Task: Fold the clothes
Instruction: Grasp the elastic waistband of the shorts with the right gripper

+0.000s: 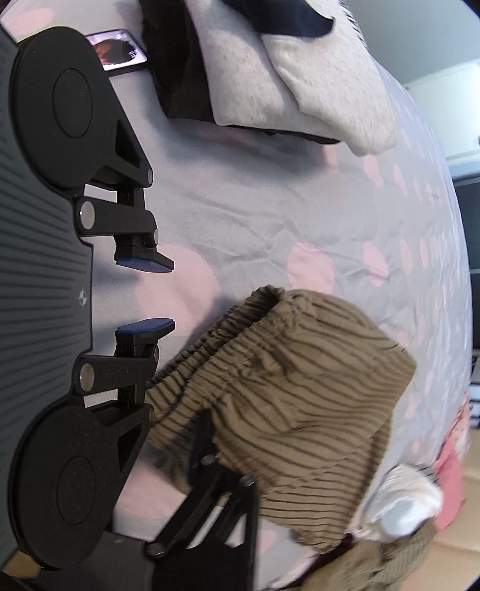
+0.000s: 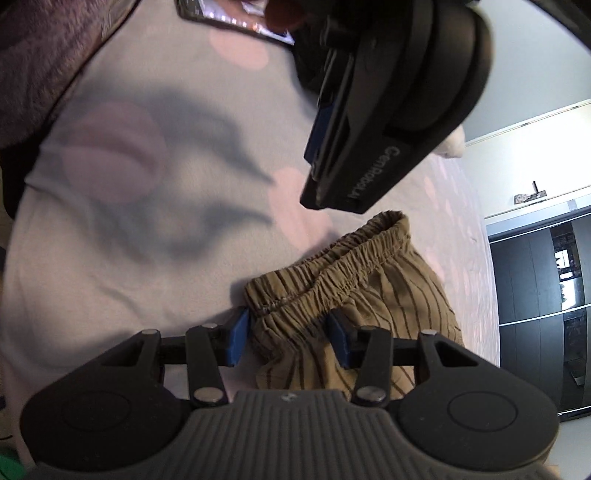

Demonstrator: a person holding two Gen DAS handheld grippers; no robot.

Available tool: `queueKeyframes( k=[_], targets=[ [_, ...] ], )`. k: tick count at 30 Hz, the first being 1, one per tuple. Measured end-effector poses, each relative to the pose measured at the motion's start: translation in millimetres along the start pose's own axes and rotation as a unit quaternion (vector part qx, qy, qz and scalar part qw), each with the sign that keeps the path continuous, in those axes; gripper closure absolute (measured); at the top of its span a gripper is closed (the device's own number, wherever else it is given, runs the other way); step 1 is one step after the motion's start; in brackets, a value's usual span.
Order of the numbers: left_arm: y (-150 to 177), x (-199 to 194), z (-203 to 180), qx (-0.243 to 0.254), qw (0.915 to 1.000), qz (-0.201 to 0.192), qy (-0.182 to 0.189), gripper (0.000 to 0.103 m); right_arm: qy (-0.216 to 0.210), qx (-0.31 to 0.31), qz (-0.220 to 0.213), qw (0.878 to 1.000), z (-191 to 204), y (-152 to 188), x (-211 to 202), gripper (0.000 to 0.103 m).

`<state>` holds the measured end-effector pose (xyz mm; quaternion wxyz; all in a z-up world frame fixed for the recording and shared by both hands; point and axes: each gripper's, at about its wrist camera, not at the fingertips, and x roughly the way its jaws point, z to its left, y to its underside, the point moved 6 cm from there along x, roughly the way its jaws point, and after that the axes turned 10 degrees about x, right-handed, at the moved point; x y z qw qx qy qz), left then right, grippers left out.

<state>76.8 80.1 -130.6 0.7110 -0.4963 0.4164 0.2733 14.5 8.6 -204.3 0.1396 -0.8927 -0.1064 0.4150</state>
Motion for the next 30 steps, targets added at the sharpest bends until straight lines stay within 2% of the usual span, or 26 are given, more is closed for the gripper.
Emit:
queueKeyframes(
  k=[7,13,16,20,25,27,30],
  targets=[
    [9.2,8.2,-15.4,0.072,0.9969,0.028,-0.013,0.078,-0.008,0.012,0.009,1.0,-4.6,0.4,9.1,0.059],
    [9.5,8.4,-15.5,0.081,0.9961,0.027,-0.022,0.078,-0.022,0.033,0.018,0.999,-9.6,6.4,9.0,0.073],
    [8.4,6.7,-14.8,0.082,0.9961,0.021,-0.025,0.078,-0.045,0.089,0.026,0.995,-23.0,10.6,7.1,0.078],
    [7.6,1.0,-17.5,0.098,0.9948,0.004,-0.028,0.078,-0.099,0.205,0.044,0.973,-52.7,21.1,2.9,0.08],
    [8.3,-9.2,-27.4,0.136,0.9901,-0.03,-0.022,0.076,-0.153,0.328,0.037,0.932,-91.4,42.0,-13.8,0.081],
    [9.0,-12.9,-34.9,0.159,0.9859,-0.048,-0.019,0.064,-0.165,0.364,0.033,0.916,-102.2,49.3,-22.2,0.081],
    [12.6,-18.5,-49.2,0.209,0.9745,-0.079,-0.025,0.057,-0.178,0.416,0.024,0.891,-114.5,60.8,-32.8,0.081]
  ],
)
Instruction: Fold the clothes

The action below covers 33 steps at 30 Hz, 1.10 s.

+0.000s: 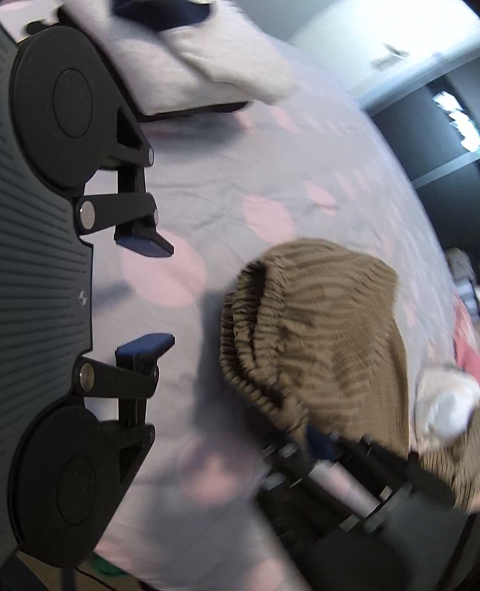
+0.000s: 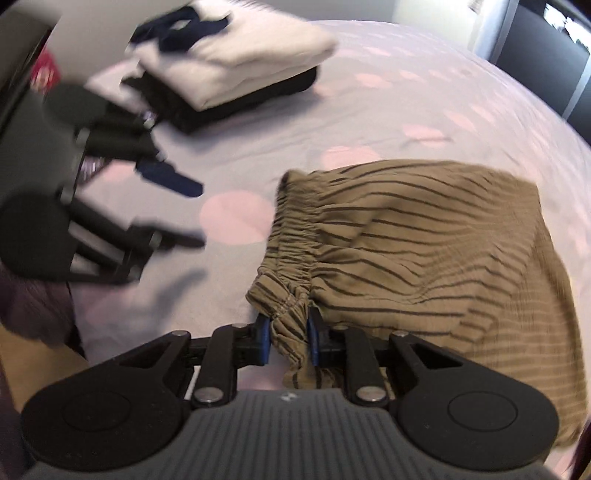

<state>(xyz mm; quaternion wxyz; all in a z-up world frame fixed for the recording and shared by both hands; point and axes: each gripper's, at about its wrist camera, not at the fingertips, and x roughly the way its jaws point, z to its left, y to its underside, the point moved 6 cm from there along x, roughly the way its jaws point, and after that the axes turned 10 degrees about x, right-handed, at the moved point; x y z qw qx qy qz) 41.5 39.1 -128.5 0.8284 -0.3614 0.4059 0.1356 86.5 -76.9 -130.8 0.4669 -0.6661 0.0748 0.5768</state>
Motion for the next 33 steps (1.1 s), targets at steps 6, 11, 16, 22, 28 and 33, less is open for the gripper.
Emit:
queueKeyframes(
  k=[6,11,16,22,28,33],
  targets=[
    [-6.7,1.8,-24.3,0.095,0.9948,-0.028,-0.025,0.056,-0.039,0.1,-0.015,0.994,-19.7,8.1,-4.2,0.081],
    [-18.0,4.6,-45.4,0.163,0.9817,-0.07,-0.069,0.048,-0.076,0.162,-0.022,0.984,-28.6,8.4,-8.1,0.081],
    [-27.4,12.0,-66.7,0.225,0.9603,-0.1,-0.13,0.041,-0.098,0.181,-0.023,0.978,-29.1,11.0,-10.3,0.081],
    [-42.2,23.8,-80.2,0.257,0.9498,-0.107,-0.142,0.04,-0.111,0.174,-0.026,0.978,-23.7,15.9,-22.6,0.081],
    [-51.5,28.0,-76.1,0.263,0.9495,-0.102,-0.138,0.07,-0.115,0.165,-0.028,0.979,-20.3,17.0,-32.1,0.082],
    [-52.2,19.0,-71.2,0.26,0.955,-0.095,-0.106,0.09,-0.111,0.161,-0.029,0.98,-21.4,20.6,-37.9,0.082]
  ],
)
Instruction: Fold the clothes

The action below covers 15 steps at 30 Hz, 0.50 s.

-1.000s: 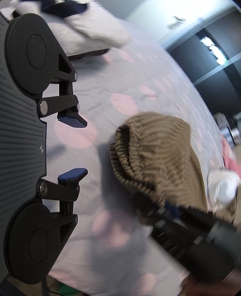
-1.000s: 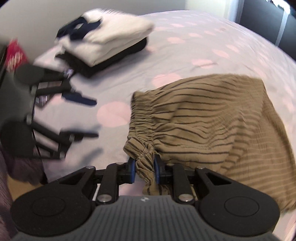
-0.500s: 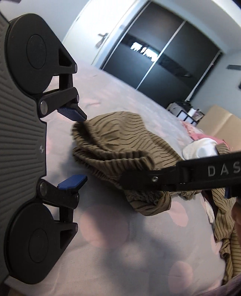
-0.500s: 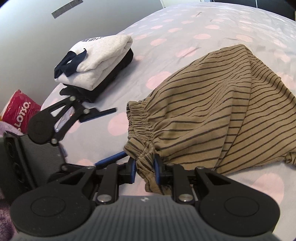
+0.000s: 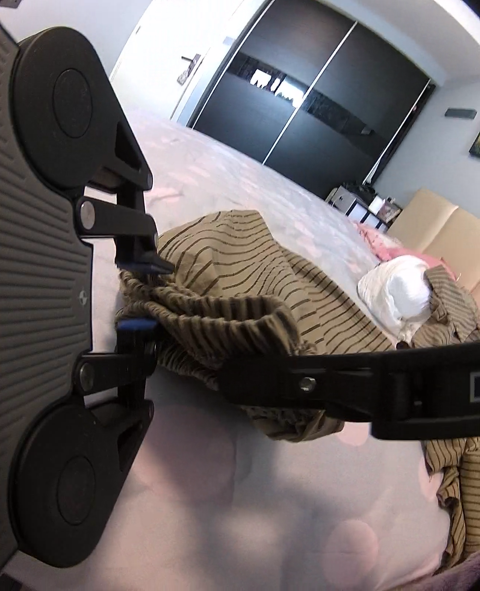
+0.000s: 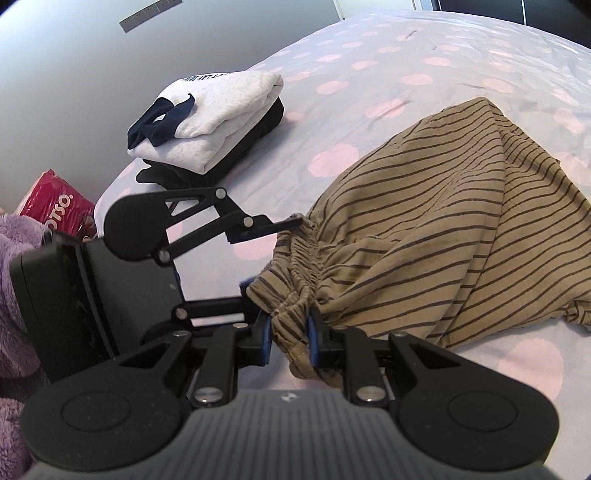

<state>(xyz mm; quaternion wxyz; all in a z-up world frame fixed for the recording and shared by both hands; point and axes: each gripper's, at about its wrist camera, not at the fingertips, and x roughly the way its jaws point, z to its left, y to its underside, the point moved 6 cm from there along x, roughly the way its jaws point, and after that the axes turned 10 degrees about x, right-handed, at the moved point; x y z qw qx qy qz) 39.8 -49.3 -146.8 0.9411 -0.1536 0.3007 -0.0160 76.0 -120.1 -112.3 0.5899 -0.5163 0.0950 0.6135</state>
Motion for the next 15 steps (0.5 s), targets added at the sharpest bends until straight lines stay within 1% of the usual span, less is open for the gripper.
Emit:
queueKeyframes(
  k=[4,7,15],
  targets=[
    [3.5,-11.8,-3.0,0.018,0.9994,-0.002,0.03,0.093,0.004,-0.018,0.006,1.0,3.3,5.3,-7.4,0.082],
    [4.9,-25.8,-7.7,0.034,0.9983,-0.003,0.047,0.093,0.004,-0.045,0.018,0.999,12.2,14.6,-13.5,0.082],
    [18.4,-83.6,-36.1,0.102,0.9914,-0.001,0.082,0.095,-0.005,-0.122,0.054,0.991,43.6,53.2,-29.8,0.082]
  ],
)
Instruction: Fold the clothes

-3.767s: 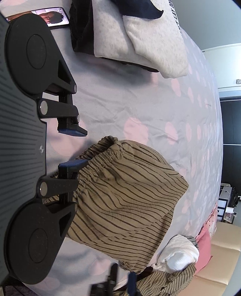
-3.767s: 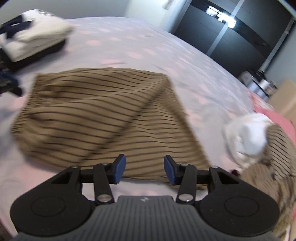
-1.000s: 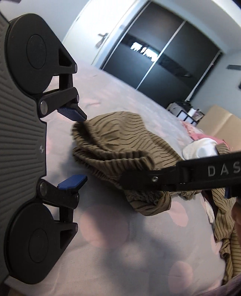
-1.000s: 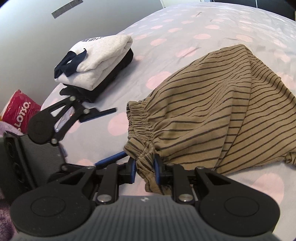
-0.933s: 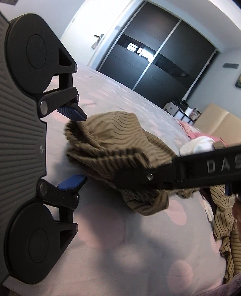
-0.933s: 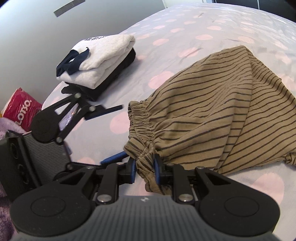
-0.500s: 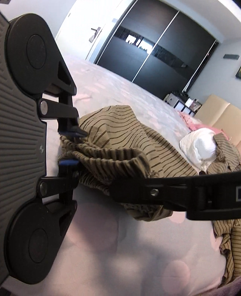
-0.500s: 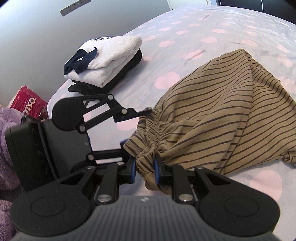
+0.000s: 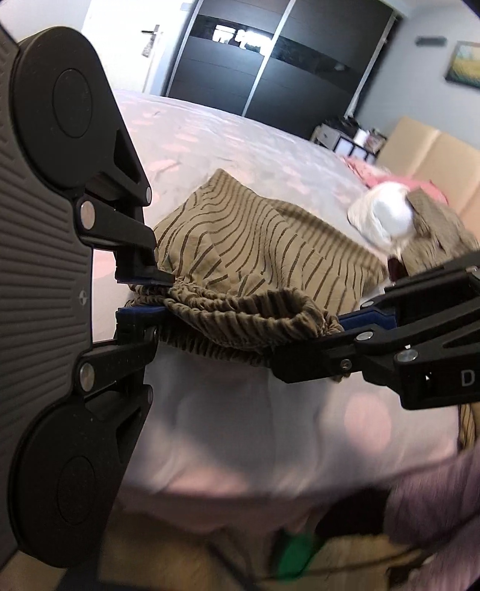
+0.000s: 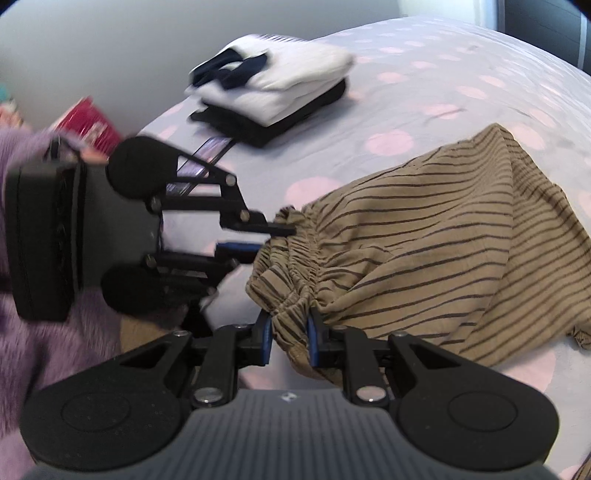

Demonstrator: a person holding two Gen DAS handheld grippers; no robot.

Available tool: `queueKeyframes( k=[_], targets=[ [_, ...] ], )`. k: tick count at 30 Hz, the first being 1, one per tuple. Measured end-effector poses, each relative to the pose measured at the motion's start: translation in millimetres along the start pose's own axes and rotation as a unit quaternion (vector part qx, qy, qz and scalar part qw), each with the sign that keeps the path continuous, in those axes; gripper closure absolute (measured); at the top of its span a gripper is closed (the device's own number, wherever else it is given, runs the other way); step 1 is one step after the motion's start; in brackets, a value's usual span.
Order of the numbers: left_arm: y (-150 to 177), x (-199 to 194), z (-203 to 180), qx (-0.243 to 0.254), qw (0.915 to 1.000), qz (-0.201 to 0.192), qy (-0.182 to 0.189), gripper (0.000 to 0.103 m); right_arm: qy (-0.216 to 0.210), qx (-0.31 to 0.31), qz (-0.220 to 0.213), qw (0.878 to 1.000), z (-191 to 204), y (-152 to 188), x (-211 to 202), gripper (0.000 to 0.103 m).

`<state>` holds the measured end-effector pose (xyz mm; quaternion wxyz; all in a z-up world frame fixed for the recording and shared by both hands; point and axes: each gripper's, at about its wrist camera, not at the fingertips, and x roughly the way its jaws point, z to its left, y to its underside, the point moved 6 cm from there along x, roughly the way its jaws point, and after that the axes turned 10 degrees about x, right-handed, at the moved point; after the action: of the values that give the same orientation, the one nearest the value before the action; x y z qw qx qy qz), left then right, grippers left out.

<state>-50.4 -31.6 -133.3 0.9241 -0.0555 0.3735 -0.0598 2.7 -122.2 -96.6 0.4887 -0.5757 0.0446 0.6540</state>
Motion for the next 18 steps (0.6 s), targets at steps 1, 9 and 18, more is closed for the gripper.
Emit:
queueKeyframes(
  k=[1,9,18],
  targets=[
    [0.6,-7.1,-8.3,0.006,1.0,0.001,0.005,0.095,-0.001,-0.008,0.005,1.0,5.8,4.2,-1.1,0.082],
    [-0.8,-67.1,-38.6,0.01,0.9939,-0.002,0.11,0.096,-0.044,-0.022,0.037,0.998,52.0,41.3,-12.2,0.082],
    [-4.1,-63.2,20.2,-0.049,0.9908,-0.03,0.122,0.096,-0.053,0.029,-0.019,0.998,40.7,36.8,-38.0,0.082]
  ],
)
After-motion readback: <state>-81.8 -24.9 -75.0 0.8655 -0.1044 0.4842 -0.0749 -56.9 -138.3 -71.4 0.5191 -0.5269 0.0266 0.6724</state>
